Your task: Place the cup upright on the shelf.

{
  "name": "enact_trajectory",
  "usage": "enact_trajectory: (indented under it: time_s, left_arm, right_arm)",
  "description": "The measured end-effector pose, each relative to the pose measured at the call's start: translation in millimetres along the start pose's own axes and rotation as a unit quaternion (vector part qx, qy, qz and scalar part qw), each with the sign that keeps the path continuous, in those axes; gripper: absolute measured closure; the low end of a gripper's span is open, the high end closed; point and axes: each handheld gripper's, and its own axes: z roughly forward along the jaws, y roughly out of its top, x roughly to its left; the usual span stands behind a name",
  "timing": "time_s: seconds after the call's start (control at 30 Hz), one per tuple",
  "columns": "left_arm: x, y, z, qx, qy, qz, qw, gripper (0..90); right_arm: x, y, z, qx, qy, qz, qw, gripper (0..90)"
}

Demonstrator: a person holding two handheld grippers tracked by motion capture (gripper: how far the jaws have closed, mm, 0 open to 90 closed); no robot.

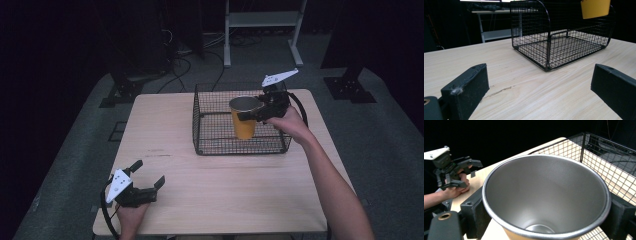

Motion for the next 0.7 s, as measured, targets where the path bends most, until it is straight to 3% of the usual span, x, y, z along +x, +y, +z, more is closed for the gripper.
enact_trajectory:
  time_s: [0.7]
  left_arm:
    - [0.4,0.1,-0.4,-0.001,-0.002,0.0,1.0,0.8]
  right_arm:
    - [-34.7,6.1,37.6,0.023,-0.001,0.018,0.9996,12.1]
